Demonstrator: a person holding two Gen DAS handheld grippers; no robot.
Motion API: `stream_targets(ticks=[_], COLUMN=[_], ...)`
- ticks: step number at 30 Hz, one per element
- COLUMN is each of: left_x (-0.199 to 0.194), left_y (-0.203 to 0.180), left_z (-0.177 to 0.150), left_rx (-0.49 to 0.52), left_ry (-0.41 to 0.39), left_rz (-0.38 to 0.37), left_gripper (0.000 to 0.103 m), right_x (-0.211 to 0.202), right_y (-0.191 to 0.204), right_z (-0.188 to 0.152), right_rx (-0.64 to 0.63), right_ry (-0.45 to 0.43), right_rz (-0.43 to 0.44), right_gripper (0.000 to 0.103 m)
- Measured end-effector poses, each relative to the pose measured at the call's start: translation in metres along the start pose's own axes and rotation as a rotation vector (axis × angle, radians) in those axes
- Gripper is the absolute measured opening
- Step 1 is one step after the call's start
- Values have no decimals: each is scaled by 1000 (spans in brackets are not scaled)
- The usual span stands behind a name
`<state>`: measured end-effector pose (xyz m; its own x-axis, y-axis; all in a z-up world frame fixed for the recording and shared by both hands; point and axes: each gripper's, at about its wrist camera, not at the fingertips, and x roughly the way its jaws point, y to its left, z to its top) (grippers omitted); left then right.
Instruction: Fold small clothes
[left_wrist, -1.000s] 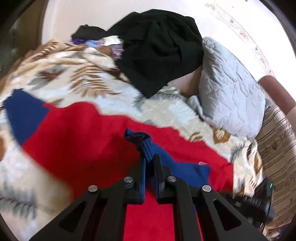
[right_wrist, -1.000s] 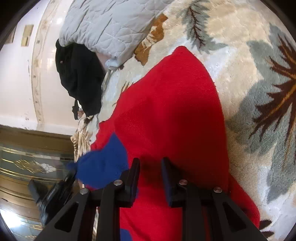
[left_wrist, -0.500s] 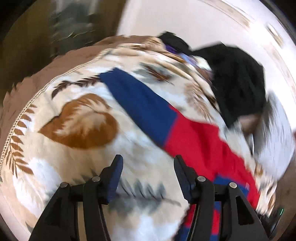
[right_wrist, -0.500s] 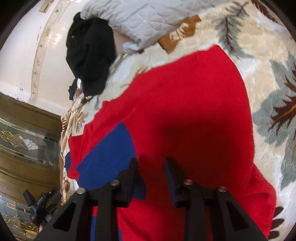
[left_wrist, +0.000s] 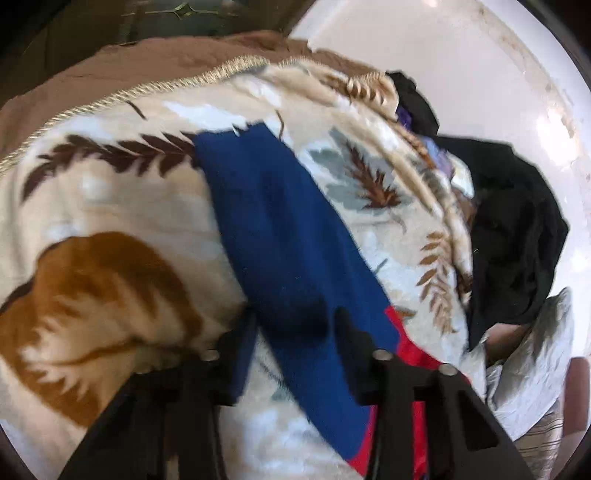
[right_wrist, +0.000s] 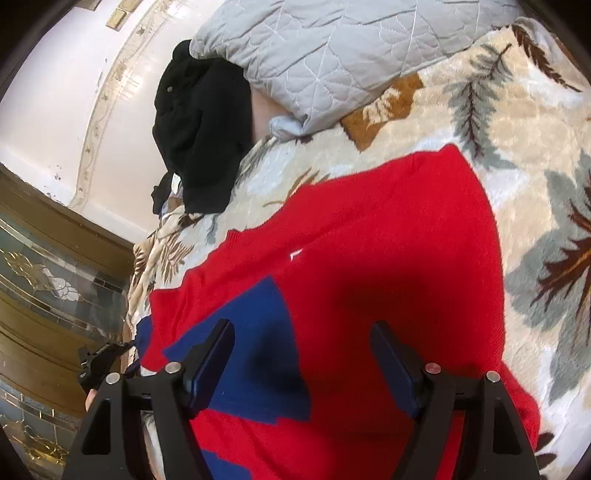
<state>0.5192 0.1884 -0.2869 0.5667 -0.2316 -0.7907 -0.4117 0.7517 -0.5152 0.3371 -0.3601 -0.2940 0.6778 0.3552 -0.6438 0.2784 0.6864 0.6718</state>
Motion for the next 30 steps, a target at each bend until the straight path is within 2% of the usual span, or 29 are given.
stream_targets(ticks=[2,3,5,7,10,15,20,22,24,26,28,30], left_x=[2,3,6,0,-20,-70,-123,-137,-146,-146,-139,-135], left_y=[1,1,-2,-8,-25,-80,-159,-189,-222,-246,-266,-273], left_z=[2,3,5,4,1,-19,-77,-113,-161,-208,-261,-295], left_rx=[-7,-12,-14,12,95,291,566,678,812,927,1045,1111], left_ry=[-32,-33,-25,-48,-106,-169,-210,-211,-192,-151,-61,6], left_rz=[-6,-7,-2,-1,1,-26,-87,-115,-146,-161,-178,-198], left_gripper=[30,23,16,12,11,10,10,10,10,11,12,21], right_x=[1,1,0,-2,-11,-30,-52,-60,-70,-79,-87,-91], right_y=[0,0,-1,-1,-3,-10,-20,-24,-30,-36,-41,-46], right_z=[1,1,1,2,5,11,17,19,22,24,27,29], right_rx=[1,-2,-2,-1,9,49,87,101,119,137,155,182], right_ry=[-2,-2,-5,-14,-48,-98,-150,-167,-187,-204,-213,-217], right_rz=[-2,-5,-8,-8,-4,18,38,47,56,65,78,97], right_gripper=[80,80,80,79,79,79,79,79,79,79,79,79])
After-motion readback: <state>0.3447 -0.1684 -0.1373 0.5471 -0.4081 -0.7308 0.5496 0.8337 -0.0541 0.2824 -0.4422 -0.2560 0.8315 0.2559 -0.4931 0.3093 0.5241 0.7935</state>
